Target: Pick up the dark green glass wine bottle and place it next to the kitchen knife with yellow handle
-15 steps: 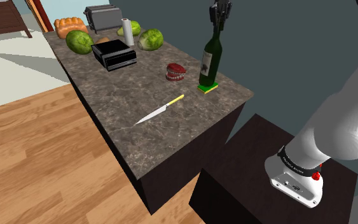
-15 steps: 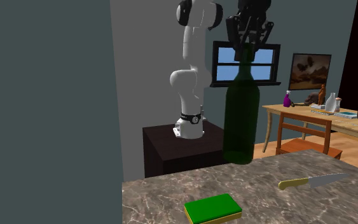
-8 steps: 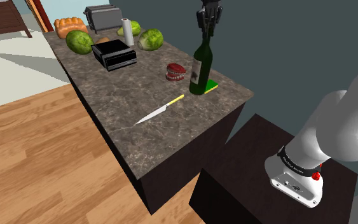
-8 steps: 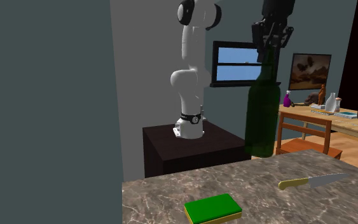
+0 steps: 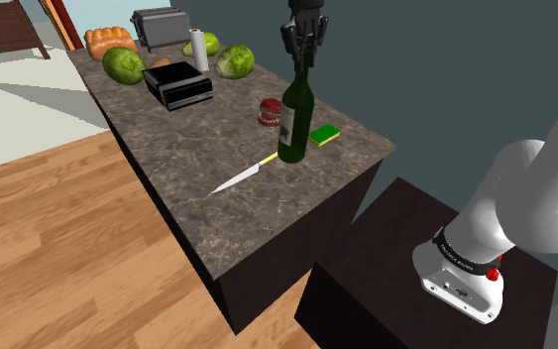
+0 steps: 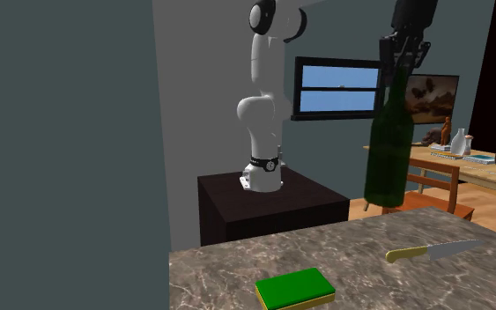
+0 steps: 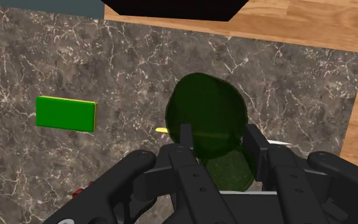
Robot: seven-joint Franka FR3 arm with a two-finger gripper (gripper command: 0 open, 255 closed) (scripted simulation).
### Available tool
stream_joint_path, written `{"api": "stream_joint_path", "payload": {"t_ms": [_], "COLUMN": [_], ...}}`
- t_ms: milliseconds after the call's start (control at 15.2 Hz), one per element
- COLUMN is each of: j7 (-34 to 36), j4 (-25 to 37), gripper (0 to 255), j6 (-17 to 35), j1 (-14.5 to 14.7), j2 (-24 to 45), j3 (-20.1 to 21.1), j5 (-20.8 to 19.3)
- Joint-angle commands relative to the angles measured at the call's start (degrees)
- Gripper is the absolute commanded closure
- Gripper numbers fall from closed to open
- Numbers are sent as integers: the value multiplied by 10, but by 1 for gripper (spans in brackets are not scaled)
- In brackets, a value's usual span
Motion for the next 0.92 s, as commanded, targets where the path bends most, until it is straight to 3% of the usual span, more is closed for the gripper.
{"api": "stream_joint_path", "payload": {"t_ms": [0,858], "j7": [32,202], "j4": [3,93], "gripper": [255,255], "j6": [1,-10], "j1": [15,102], "j2": [4,76], "j3": [16,99], "j5": [5,23]}}
